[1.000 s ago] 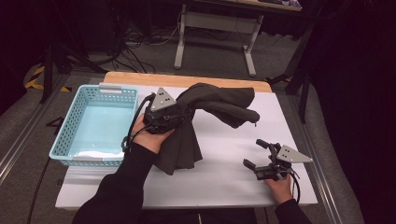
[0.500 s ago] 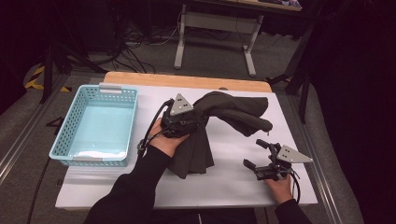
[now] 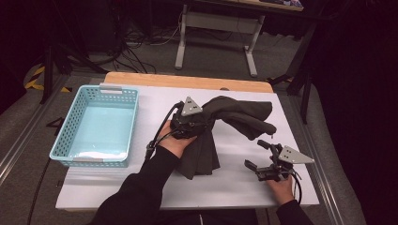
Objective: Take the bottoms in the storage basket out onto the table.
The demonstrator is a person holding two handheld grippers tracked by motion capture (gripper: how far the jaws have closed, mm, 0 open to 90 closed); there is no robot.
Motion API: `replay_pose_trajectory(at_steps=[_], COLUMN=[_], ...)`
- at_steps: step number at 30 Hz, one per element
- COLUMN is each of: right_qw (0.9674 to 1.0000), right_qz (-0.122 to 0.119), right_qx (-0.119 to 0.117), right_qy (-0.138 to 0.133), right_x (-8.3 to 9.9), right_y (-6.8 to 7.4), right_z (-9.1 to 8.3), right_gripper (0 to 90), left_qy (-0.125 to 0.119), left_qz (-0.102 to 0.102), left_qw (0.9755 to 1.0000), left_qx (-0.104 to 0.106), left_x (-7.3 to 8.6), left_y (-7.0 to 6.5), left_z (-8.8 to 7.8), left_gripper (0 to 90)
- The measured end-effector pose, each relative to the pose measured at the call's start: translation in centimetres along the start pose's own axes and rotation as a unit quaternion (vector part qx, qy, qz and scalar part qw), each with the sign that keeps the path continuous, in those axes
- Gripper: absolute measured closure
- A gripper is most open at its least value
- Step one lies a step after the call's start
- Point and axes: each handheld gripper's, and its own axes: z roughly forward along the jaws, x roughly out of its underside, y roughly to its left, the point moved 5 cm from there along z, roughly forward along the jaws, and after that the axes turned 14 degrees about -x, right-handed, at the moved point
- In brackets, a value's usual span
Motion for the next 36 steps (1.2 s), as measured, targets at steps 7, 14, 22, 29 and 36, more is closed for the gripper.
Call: replay_pose_trajectory(at_steps=[7,14,22,29,36], right_qw=[1.0,1.0,1.0,1.0,1.0], right_qz=[0.0,-0.001,-0.001,-0.001,-0.001], right_qx=[-0.001,-0.001,-0.002,-0.002,-0.002], right_qy=[0.0,-0.001,-0.001,-0.001,-0.001], right_x=[0.0,0.0,0.0,0.0,0.0], right_y=[0.0,0.0,0.0,0.0,0.0], right_z=[0.0,0.0,0.0,0.0,0.0], right_gripper=[2.5,2.5,2.5,2.5,2.5], left_qy=[0.017,0.035,0.055,0.078,0.068], left_qz=[-0.003,-0.002,-0.013,-0.02,-0.017], left_qw=[0.9998,0.999,0.9975,0.996,0.997], left_qx=[-0.01,-0.028,-0.042,-0.039,-0.032], left_x=[0.6,1.2,1.8,2.4,2.5], left_y=[0.4,0.9,1.9,2.5,2.8], left_z=[1.4,2.7,3.8,4.7,4.9], left_gripper=[63.9,62.6,59.7,55.0,42.4])
